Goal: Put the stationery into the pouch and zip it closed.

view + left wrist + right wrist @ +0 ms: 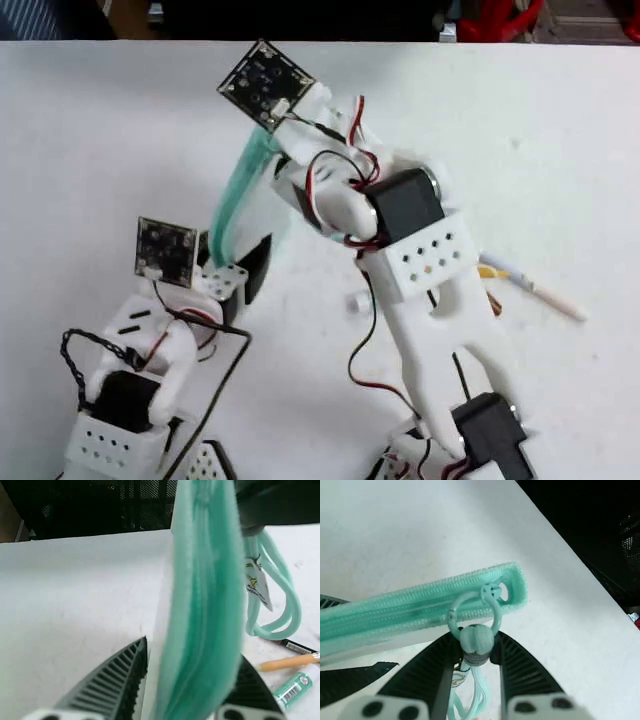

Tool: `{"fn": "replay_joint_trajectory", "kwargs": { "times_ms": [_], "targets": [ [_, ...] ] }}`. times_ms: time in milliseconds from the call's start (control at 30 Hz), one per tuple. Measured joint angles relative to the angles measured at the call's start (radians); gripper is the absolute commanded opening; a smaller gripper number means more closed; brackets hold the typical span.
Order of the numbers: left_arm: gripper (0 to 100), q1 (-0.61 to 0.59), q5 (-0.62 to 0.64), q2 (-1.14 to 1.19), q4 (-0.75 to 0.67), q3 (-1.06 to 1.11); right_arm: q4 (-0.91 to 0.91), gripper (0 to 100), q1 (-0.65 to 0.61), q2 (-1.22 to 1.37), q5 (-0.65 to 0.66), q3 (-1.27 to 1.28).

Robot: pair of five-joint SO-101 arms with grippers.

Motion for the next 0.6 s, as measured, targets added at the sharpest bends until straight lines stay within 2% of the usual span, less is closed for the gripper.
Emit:
{"fn": "replay_joint_trajectory", "kwargs": {
  "times_ms": [133, 267, 600],
  "targets": [
    [2, 0.005, 0.005, 0.000, -0.075, 0.063, 0.031, 1.8, 0.000, 0.000, 0.000, 0.000],
    [2, 0.011, -0.049, 0.000, -0.155, 0.100, 0.089, 1.8, -0.034, 0.000, 0.000, 0.000],
    [2, 0.051, -0.095, 0.002, -0.173, 0.104, 0.195, 1.8, -0.204, -0.081, -0.074, -0.009]
  ]
}}
